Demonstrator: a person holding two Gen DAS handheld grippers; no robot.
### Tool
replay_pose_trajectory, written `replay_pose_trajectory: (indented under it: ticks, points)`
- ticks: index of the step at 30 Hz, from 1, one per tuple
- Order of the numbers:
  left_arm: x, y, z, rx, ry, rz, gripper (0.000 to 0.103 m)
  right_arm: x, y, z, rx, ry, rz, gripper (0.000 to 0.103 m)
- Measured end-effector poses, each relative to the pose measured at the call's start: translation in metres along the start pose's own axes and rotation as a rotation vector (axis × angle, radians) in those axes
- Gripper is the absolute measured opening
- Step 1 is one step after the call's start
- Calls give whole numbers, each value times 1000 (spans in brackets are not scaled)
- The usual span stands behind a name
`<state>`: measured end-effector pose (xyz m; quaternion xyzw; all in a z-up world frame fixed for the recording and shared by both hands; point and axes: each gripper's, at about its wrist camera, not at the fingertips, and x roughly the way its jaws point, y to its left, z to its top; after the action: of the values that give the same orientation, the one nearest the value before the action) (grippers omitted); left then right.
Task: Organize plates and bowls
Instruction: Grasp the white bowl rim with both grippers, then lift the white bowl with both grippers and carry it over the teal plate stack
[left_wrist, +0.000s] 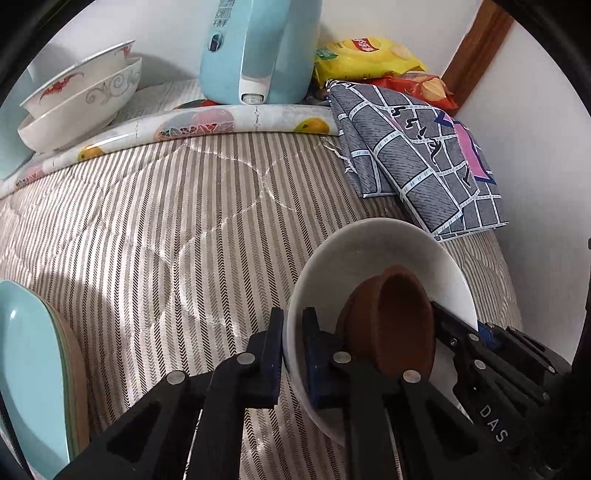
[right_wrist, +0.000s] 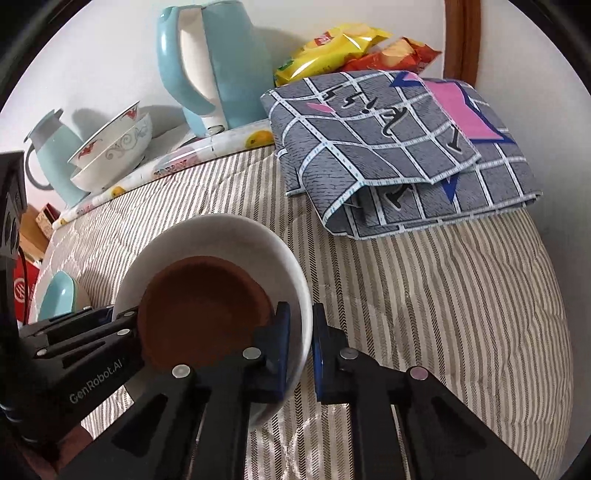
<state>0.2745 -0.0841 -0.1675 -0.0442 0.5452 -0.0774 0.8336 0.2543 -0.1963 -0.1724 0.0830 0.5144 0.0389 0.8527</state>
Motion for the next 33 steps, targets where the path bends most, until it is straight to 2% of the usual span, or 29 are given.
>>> replay_pose_trajectory:
  ticks: [3,15,33]
  points:
    - [-1,-3,0,22,-6,17,10,0,1,0,2,7,-18,10]
    - [-14,0,-8,1,-9,-13,10,-19,1,-7,25,-3,-25,9]
    - [-63,-5,-23,19,-77,-25,10,-68,10,-22,35,-54,-34,8]
